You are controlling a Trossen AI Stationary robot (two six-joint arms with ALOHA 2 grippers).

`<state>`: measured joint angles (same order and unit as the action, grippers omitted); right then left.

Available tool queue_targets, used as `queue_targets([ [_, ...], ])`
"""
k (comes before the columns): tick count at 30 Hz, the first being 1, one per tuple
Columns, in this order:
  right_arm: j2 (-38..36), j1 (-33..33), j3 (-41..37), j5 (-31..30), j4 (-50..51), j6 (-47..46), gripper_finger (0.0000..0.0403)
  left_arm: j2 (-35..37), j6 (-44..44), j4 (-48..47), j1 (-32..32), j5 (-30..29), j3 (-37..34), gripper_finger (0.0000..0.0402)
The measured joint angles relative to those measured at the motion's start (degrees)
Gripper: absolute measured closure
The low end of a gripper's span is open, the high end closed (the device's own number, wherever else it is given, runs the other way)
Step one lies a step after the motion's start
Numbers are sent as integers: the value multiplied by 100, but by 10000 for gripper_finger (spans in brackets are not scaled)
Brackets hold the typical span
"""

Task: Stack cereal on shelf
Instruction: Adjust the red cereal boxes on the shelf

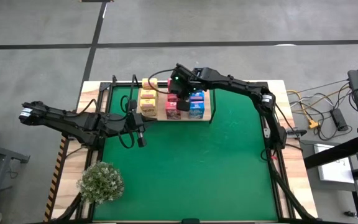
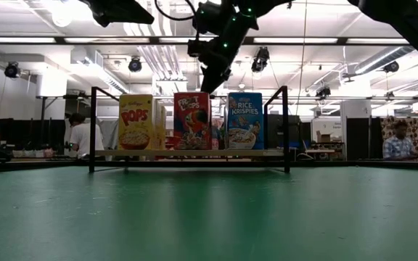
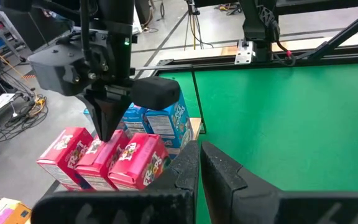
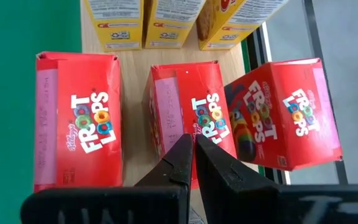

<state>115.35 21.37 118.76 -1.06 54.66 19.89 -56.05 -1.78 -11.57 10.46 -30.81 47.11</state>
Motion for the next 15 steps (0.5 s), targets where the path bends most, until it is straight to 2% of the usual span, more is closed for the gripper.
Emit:
queue_targets([
  [15,0,-11,-2,0,-95,-398,390,0,0,-2,0,0,0,402],
])
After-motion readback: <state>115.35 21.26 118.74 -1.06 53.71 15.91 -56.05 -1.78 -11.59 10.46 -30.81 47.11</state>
